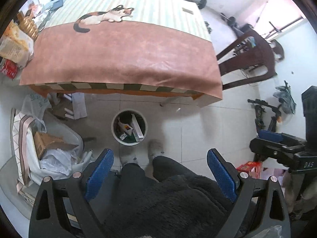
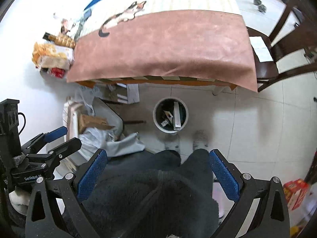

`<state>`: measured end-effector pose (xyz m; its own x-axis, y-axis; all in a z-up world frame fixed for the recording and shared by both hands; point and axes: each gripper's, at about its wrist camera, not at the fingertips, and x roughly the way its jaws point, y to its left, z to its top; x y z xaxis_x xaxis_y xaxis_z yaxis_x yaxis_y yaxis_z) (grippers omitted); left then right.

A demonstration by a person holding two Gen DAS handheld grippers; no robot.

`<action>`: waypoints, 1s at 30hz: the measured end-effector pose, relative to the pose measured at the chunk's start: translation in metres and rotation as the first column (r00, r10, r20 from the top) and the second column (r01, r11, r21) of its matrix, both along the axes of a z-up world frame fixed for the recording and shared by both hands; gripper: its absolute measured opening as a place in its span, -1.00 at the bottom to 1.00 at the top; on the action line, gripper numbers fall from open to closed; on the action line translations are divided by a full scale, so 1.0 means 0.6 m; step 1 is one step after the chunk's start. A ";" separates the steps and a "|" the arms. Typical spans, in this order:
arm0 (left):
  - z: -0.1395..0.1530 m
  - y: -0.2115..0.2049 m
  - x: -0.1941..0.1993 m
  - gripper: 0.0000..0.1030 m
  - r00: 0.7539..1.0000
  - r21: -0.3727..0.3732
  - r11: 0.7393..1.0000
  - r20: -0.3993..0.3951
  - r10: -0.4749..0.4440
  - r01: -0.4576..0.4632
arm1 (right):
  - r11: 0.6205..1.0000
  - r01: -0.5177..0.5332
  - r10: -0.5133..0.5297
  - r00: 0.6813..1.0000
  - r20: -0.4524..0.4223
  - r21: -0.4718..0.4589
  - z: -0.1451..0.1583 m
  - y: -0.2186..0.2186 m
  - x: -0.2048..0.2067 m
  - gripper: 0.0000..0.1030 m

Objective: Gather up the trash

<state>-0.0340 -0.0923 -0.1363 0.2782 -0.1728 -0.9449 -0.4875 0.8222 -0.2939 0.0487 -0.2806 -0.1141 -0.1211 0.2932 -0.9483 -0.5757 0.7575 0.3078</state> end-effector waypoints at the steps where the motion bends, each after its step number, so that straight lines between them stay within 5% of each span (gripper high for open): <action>1: 0.006 0.001 -0.005 0.87 1.000 -0.002 1.000 0.005 -0.003 0.003 | 1.000 0.011 -0.011 1.000 -0.004 0.007 0.004 -0.001 -0.009 1.00; 10: 0.024 0.010 -0.032 0.97 0.999 -0.003 1.000 0.038 0.024 -0.024 | 0.999 0.045 -0.045 0.999 0.001 0.030 0.022 0.003 -0.072 1.00; 30: 0.027 0.011 -0.050 0.97 0.997 -0.017 0.998 0.040 0.064 -0.063 | 0.999 0.009 -0.008 1.000 -0.017 0.039 0.005 0.017 -0.065 1.00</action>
<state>-0.0642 -0.0857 -0.1200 0.3269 -0.1686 -0.9299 -0.5262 0.7849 -0.3273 0.0096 -0.2704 -0.1114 -0.1345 0.3310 -0.9340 -0.5634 0.7498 0.3469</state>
